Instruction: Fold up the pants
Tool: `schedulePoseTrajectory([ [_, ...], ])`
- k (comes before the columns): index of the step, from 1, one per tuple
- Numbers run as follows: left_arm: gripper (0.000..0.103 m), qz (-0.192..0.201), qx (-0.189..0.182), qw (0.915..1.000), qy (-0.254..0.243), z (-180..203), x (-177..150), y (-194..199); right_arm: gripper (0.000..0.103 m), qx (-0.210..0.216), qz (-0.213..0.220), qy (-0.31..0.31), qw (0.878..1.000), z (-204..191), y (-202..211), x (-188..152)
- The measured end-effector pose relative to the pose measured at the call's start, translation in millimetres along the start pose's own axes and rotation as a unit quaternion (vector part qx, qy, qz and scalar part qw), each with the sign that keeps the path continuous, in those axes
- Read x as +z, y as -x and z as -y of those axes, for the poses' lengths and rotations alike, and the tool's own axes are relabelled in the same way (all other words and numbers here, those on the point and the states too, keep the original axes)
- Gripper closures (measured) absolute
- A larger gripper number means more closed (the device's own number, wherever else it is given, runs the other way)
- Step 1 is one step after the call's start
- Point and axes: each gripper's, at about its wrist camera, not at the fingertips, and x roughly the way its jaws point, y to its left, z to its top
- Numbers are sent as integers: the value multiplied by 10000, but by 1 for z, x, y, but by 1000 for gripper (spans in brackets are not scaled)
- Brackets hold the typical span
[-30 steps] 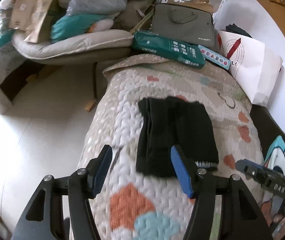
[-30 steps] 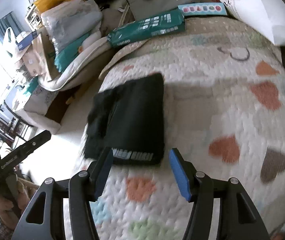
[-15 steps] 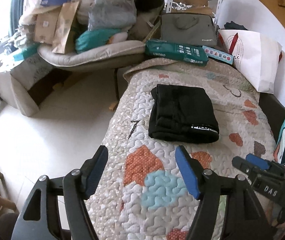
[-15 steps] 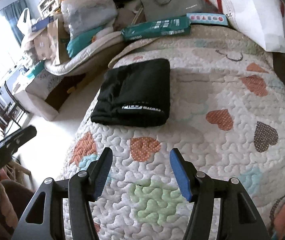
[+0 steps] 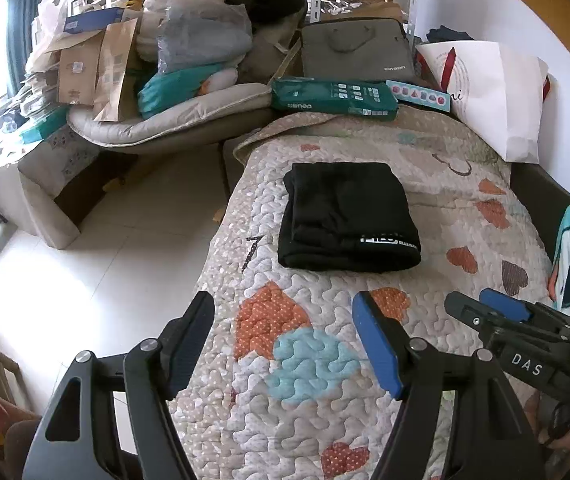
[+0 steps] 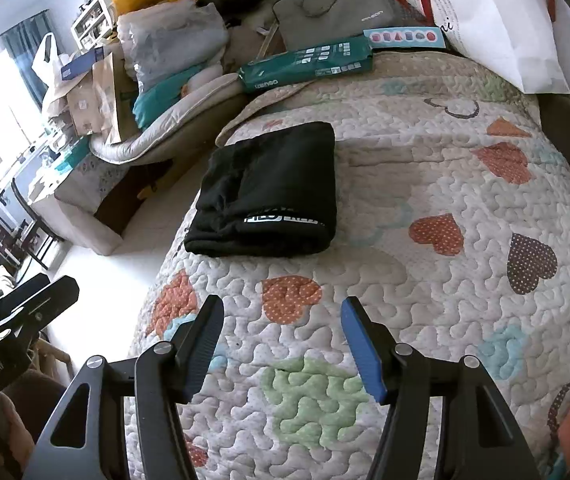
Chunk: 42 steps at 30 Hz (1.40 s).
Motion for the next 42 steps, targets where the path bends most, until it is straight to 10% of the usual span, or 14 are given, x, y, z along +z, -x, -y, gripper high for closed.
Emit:
schedulePoseTrajectory([
  [42, 31, -44, 58, 10000, -21, -1, -3, -16, 36, -97, -136, 142, 9998, -8, -16, -8],
])
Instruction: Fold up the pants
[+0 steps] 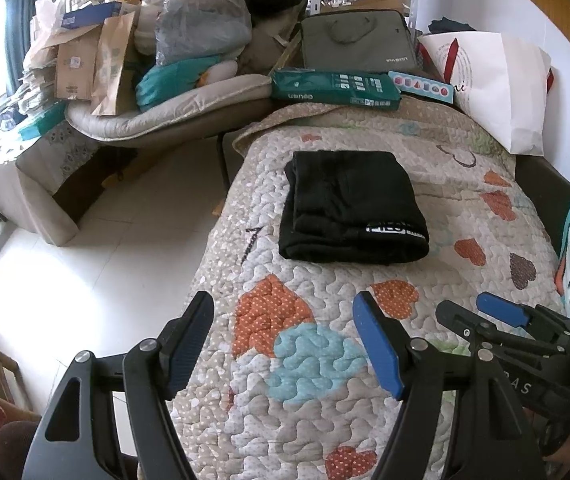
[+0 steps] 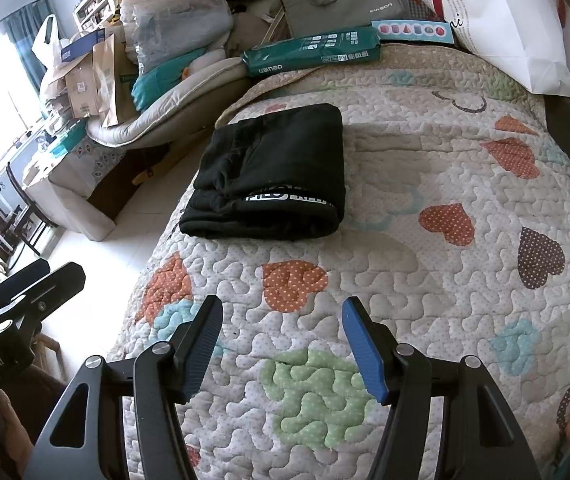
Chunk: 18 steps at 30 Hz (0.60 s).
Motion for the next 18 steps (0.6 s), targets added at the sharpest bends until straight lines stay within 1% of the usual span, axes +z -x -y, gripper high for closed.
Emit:
schedulePoseTrajectory([
  [2, 31, 181, 104, 9998, 14, -2, 2, 6, 36, -15, 27, 27, 10000, -1, 1, 0],
  [4, 21, 487, 281, 9984, 23, -3, 3, 16, 36, -26, 60, 56, 10000, -1, 1, 1],
  [5, 13, 699, 384, 9968, 40, -4, 4, 23, 36, -28, 71, 60, 10000, -3, 2, 1],
  [6, 10, 934, 466, 9945, 76, -6, 6, 31, 36, -24, 85, 69, 9999, -3, 2, 1],
  [7, 9, 1105, 514, 9925, 116, -7, 7, 37, 36, -24, 106, 79, 9999, -4, 3, 1],
  [9, 3, 1403, 630, 9879, 205, -10, 12, 49, 36, -11, 141, 79, 9999, -5, 5, 2],
  [13, 0, 1631, 784, 9830, 299, -15, 22, 65, 36, -17, 246, 122, 9996, -8, 10, 3],
  [18, 0, 1659, 946, 9806, 437, -18, 28, 75, 35, -26, 396, 280, 9988, -15, 17, 6],
])
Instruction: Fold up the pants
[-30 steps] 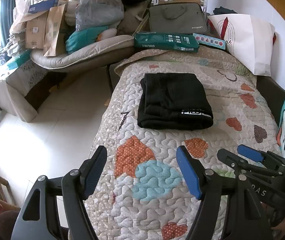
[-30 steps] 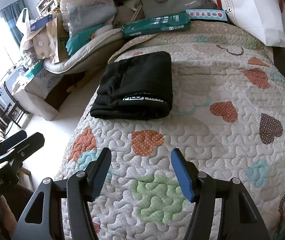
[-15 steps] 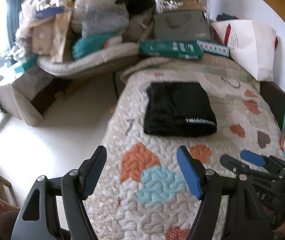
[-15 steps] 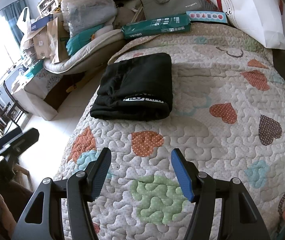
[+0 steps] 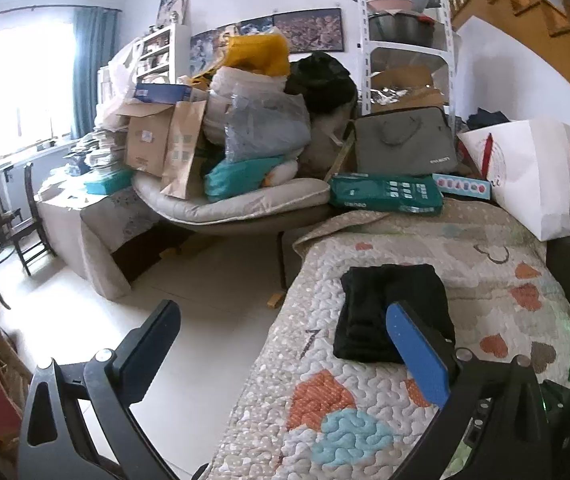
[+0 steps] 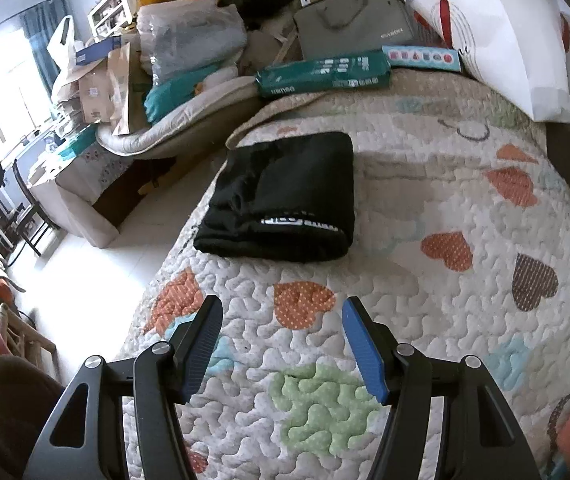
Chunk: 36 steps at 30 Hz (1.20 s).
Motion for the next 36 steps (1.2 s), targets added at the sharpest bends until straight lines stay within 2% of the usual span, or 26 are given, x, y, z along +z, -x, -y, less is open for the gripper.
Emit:
schedulePoseTrajectory([
  [6, 0, -59, 93, 9999, -76, 3, -2, 2, 35, 0, 45, 62, 10000, -3, 2, 0],
  [15, 0, -643, -235, 9973, -261, 10, -14, -18, 35, -48, 21, 9, 10000, -3, 0, -1],
  [36, 0, -1197, -568, 9903, -423, 23, -36, -37, 34, -156, 6, 23, 9999, -2, -4, -3],
])
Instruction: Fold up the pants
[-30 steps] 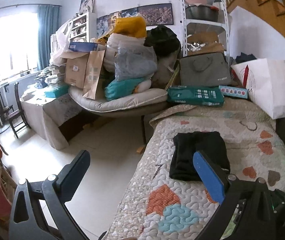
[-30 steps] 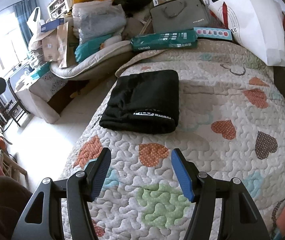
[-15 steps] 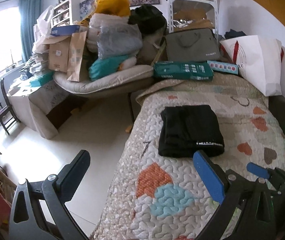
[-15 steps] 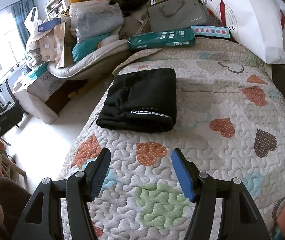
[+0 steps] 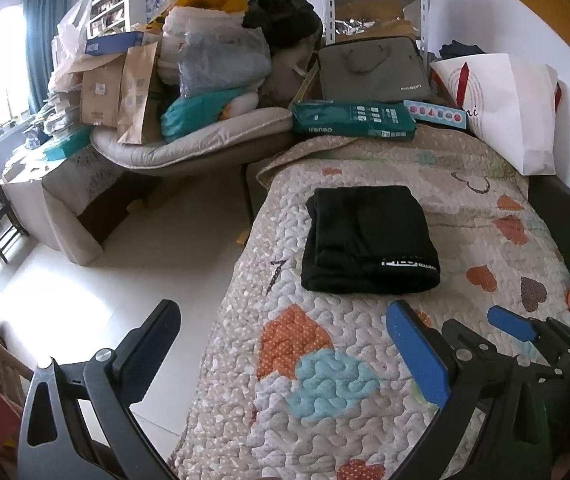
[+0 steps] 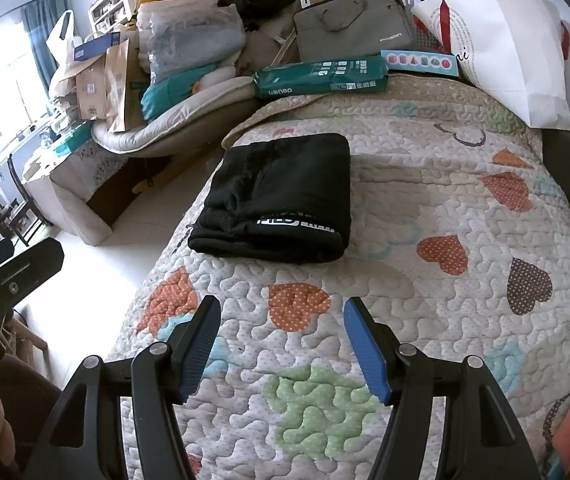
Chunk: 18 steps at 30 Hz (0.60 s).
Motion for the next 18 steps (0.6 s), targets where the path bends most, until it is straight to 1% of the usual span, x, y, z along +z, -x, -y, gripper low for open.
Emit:
schedulePoseTrajectory([
  [18, 0, -235, -74, 9997, -13, 2, -9, -14, 33, -28, -73, 36, 10000, 5, -7, -2],
])
